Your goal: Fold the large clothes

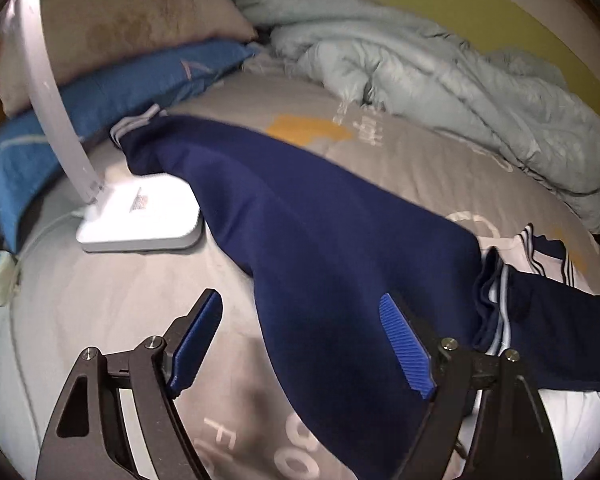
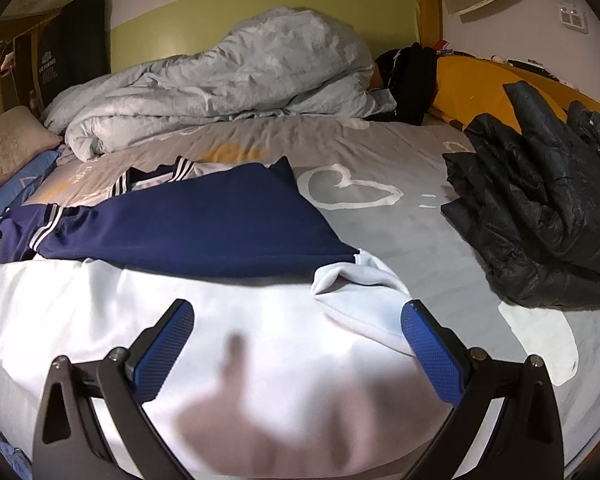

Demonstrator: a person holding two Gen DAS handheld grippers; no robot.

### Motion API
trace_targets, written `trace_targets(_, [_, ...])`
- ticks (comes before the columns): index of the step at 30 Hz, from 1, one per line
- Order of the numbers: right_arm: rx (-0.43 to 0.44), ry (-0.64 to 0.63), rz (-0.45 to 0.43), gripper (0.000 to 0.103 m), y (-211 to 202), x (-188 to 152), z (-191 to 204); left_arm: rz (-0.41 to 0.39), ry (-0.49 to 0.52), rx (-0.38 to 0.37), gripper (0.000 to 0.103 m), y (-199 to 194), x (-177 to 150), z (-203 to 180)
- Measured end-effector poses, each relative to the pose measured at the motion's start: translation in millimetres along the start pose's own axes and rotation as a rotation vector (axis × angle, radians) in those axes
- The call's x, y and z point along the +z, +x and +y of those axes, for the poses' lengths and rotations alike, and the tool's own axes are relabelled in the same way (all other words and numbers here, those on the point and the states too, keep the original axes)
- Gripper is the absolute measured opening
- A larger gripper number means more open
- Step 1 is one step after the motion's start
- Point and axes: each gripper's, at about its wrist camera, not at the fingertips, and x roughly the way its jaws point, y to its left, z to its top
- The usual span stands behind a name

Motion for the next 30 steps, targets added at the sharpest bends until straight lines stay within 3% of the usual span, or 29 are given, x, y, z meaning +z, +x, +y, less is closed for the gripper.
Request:
trace_targets(3, [0.007,-0.006,0.001,0.103,1,1,3,0.022,-0.02,0.024,0.072,16,2,6])
trace_targets(4, [0.008,-0.01,0.001,0.103,1,0,4,0.026,-0.027,0.027,0.059,21,2,8])
trace_targets(5, [0.007,-0.015,0.001,0.103,1,0,5,0.032,-0.042,0.015,0.038,25,2,11])
trace_targets(7, [0.005,-0.029,0.004,0.103,1,-1,6,0.049,-0.09,-0.045,0.01,31,-1,16])
trace_targets(8, [0.003,-0.034,0.004,0.103,1,-2,7,0.043,-0.107,-0.074,0.004,30,-3,16])
trace_targets(12, [0.018,-0.018,0.001,0.103,-2,0,5,-0.089,-0.063,-0.108,0.004,0,-2,-1])
trace_targets(15, [0.029,-0.009,0.002,0.103,-4,0,5,-0.193,-0.035,-0.178,0.004,-38,-1,-22])
trace_targets(19, [0.024,-0.015,0.007,0.103,-3,-1,6,-0.244,0.043,-0.305,0.004,-77,-13,-58])
trace_targets(23, [0.026,-0.019,0.008,0.103,-4,-1,7,-0.205,0.137,-0.42,0.004,-95,-34,-97])
trace_targets(28, [0.022,-0.022,0.011,0.103,-5,-1,8,-0.09,0.279,-0.465,0.004,-89,-69,-144])
trace_targets(30, [0.02,-0.023,0.012,0.103,-4,-1,8,-0.057,0.333,-0.468,0.013,-86,-79,-157])
